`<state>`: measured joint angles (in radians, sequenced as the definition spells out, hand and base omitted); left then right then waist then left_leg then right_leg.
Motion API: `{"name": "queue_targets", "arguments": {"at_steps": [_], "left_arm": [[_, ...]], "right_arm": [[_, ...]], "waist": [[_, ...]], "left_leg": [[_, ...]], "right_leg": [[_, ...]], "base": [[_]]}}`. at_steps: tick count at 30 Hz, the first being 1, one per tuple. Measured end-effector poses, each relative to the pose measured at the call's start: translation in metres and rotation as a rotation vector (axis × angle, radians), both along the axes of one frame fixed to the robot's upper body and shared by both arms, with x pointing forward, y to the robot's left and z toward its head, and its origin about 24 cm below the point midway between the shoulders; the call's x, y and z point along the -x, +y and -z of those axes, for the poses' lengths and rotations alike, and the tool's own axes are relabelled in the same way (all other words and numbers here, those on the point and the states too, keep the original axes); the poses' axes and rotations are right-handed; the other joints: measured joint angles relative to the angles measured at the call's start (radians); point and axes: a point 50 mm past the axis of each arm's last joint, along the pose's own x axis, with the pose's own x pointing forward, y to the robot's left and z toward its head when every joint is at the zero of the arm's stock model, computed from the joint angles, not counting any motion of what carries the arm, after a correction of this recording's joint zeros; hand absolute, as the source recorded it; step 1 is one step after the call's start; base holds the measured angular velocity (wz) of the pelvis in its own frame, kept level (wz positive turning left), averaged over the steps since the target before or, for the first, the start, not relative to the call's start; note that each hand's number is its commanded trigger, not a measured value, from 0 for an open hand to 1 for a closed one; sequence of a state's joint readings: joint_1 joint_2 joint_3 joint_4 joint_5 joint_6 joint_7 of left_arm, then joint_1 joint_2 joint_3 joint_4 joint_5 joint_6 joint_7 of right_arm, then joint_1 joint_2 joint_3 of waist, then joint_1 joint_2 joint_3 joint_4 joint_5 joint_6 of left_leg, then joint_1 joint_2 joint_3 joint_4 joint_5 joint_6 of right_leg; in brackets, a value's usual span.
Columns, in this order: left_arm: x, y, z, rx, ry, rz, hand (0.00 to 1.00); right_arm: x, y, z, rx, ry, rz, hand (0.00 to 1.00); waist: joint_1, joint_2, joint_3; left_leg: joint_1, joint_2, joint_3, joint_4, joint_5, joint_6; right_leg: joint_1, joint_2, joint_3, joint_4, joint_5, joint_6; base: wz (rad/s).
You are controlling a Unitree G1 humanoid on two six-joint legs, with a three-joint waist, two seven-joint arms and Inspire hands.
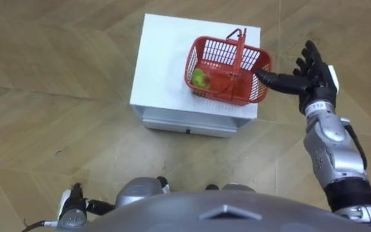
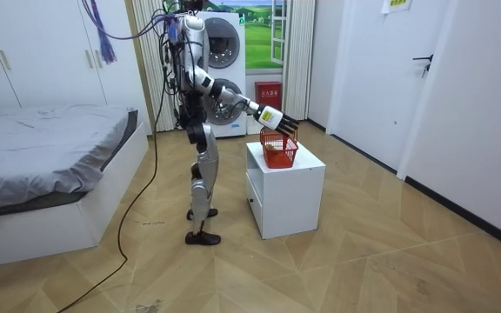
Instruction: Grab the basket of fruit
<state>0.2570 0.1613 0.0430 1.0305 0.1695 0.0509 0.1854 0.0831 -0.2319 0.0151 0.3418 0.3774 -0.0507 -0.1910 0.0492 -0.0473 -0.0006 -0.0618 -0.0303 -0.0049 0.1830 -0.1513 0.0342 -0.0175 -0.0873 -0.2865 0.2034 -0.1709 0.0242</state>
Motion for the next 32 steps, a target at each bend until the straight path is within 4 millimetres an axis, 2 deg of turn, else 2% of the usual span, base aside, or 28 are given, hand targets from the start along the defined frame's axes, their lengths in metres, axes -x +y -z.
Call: {"name": "queue_targets", "arguments": {"at_steps": [5,7,9,10,12,13,15,21,23,25,27,32], "left_arm": [[0.001,0.000,0.000,0.003,0.000,0.000,0.00],[0.002,0.001,0.000,0.002,-0.001,-0.010,0.00],[-0.001,0.005,-0.002,-0.006,-0.023,-0.040,0.00],[-0.001,0.006,-0.002,-0.008,-0.028,-0.049,0.00],[-0.002,0.007,-0.003,-0.011,-0.036,-0.053,0.00],[-0.001,0.007,-0.003,-0.011,-0.033,-0.054,0.00],[0.004,0.007,-0.002,-0.014,-0.015,-0.060,0.00],[0.007,0.005,-0.001,-0.020,0.020,-0.026,0.00],[0.008,0.003,0.000,-0.020,0.036,-0.006,0.00],[0.011,-0.001,0.001,-0.008,0.062,-0.005,0.00],[0.018,-0.005,0.003,0.008,0.108,-0.008,0.00],[0.017,-0.006,0.004,0.024,0.135,0.002,0.00]], "right_arm": [[0.003,-0.010,-0.005,0.106,-0.013,0.006,0.00],[0.012,-0.013,0.002,0.112,0.022,0.027,0.00],[0.028,-0.019,0.020,0.146,0.117,0.042,0.00],[0.033,-0.021,0.026,0.155,0.150,0.046,0.00],[0.060,-0.030,0.053,0.198,0.313,0.057,0.00],[0.069,-0.032,0.059,0.202,0.356,0.063,0.00],[0.106,-0.035,0.084,0.199,0.539,0.083,0.00],[0.175,-0.031,0.117,0.117,0.874,0.067,0.00],[0.187,-0.027,0.121,0.101,0.945,0.048,0.00],[0.199,-0.023,0.125,0.083,1.010,0.029,0.00],[0.215,-0.020,0.128,0.083,1.116,-0.015,0.00],[0.230,-0.016,0.130,0.102,1.248,-0.133,0.00]], "waist": [[-0.015,0.006,-0.0032],[-0.020,0.003,-0.0012],[-0.020,-0.001,0.0012],[-0.021,-0.004,-0.0005],[-0.021,-0.008,-0.0006],[-0.020,-0.008,-0.0008],[-0.022,-0.009,-0.0009],[-0.021,-0.006,0.0014],[-0.020,-0.004,0.0008],[-0.020,-0.005,0.0042],[-0.018,-0.004,0.0015],[-0.019,-0.001,0.0020]], "left_leg": [[0.016,0.001,0.000,-0.004,0.000,0.000],[0.037,0.001,-0.002,-0.013,0.000,0.000],[0.056,0.002,-0.005,-0.019,-0.001,-0.001],[0.056,0.002,-0.005,-0.019,-0.001,-0.001],[0.055,0.001,-0.005,-0.019,-0.001,-0.001],[0.055,0.000,-0.005,-0.020,-0.001,-0.001],[0.055,0.000,-0.005,-0.020,-0.001,-0.001],[0.060,0.000,-0.010,-0.017,-0.004,-0.004],[0.059,0.000,-0.011,-0.017,-0.006,-0.004],[0.068,-0.002,-0.012,-0.017,-0.006,-0.004],[0.083,-0.003,-0.016,-0.018,-0.007,-0.004],[0.099,-0.003,-0.025,-0.021,-0.008,-0.005]], "right_leg": [[0.013,0.001,0.009,-0.001,0.000,0.000],[0.032,0.001,0.009,-0.005,0.000,0.001],[0.056,0.002,0.008,-0.019,-0.001,0.001],[0.058,0.002,0.008,-0.018,-0.001,0.001],[0.058,0.001,0.008,-0.018,-0.001,0.001],[0.057,0.001,0.008,-0.017,-0.001,0.001],[0.058,0.002,0.003,-0.018,-0.001,0.002],[0.070,0.004,-0.001,-0.021,-0.002,0.001],[0.071,0.005,-0.001,-0.021,-0.003,0.001],[0.083,0.005,-0.001,-0.026,-0.003,0.002],[0.097,0.008,0.009,-0.035,-0.005,0.004],[0.107,0.008,0.006,-0.035,-0.013,0.003]], "base": [[0.00],[0.00],[0.00],[0.00],[0.00],[0.00],[0.00],[0.01],[0.00],[0.00],[0.02],[0.03]]}}
